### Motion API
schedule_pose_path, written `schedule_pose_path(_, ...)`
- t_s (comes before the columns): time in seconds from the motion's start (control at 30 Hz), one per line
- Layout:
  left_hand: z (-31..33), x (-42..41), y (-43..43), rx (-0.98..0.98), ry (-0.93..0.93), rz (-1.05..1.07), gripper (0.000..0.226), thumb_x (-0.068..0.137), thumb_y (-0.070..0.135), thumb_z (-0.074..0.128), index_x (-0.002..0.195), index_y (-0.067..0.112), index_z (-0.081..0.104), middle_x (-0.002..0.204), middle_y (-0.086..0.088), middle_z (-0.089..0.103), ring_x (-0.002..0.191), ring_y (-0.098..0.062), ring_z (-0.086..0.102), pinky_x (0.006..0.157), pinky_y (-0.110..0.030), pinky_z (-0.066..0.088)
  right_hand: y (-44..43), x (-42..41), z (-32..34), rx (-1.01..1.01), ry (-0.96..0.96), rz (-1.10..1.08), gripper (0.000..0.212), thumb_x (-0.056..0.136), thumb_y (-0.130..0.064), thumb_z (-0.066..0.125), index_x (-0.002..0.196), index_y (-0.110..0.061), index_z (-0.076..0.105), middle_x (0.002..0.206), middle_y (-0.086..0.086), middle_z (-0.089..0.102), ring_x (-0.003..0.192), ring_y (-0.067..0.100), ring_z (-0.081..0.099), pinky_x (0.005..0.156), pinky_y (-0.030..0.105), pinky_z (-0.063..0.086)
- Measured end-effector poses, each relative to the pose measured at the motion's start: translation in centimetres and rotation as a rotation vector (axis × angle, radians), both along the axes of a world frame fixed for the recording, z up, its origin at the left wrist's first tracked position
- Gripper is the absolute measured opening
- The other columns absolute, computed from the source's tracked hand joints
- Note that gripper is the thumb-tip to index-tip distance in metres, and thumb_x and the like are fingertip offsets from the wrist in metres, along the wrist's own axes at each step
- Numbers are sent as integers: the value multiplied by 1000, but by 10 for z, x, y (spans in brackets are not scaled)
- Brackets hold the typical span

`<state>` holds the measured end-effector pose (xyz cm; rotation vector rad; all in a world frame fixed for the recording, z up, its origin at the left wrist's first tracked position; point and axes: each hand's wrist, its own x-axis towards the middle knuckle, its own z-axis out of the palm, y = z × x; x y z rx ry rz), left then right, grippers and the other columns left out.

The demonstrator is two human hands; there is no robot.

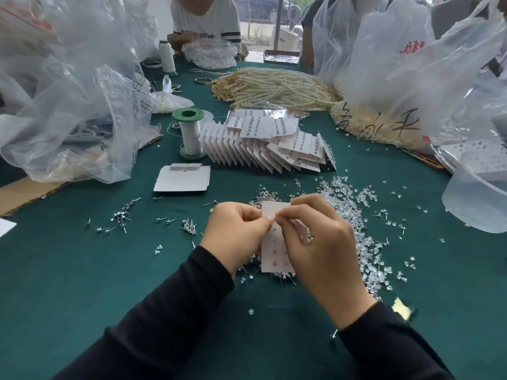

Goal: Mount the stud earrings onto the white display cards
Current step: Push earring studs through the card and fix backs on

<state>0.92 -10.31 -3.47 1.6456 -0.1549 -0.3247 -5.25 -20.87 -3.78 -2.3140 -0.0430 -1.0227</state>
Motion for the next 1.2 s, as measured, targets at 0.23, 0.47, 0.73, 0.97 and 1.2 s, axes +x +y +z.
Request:
schedule_pose_path(0.23,-3,2,3,86,-65,23,20,78,7,63,63,-6,63,66,-16,58,65,-24,54,72,-56,52,1,1,-2,3,19,19,4,74,2,69,73,-1,69,78,7,62,70,9,54,66,14,43)
schedule_pose_path(0.47,-2,0,0,116,-113,41,30,58,25,57,58,-4,59,58,-12,52,59,-20,46,62,-35,44,2,1,-5,41,-13,5,4,76,0,66,74,-3,68,80,5,61,74,6,52,68,8,40)
schedule_pose_path(0.73,-7,1,1,109,-128,44,18,68,14,66,52,6,63,49,0,57,50,-15,49,57,-38,49,2,2,-7,61,-9,0,5,76,2,67,74,-3,68,79,3,60,73,4,52,69,6,40)
schedule_pose_path(0.97,-11,4,2,120,-189,68,23,76,7,65,53,5,63,41,5,49,40,-10,39,52,-22,34,3,2,-6,42,-22,7,4,76,0,65,74,-2,67,79,3,59,74,6,51,69,5,38)
schedule_pose_path(1.2,-12,2,2,155,-222,64,27,75,8,66,49,11,62,38,9,50,37,-3,39,45,-15,34,6,2,-10,-45,-55,-15,6,77,1,63,73,-1,67,81,9,63,72,20,60,68,22,47)
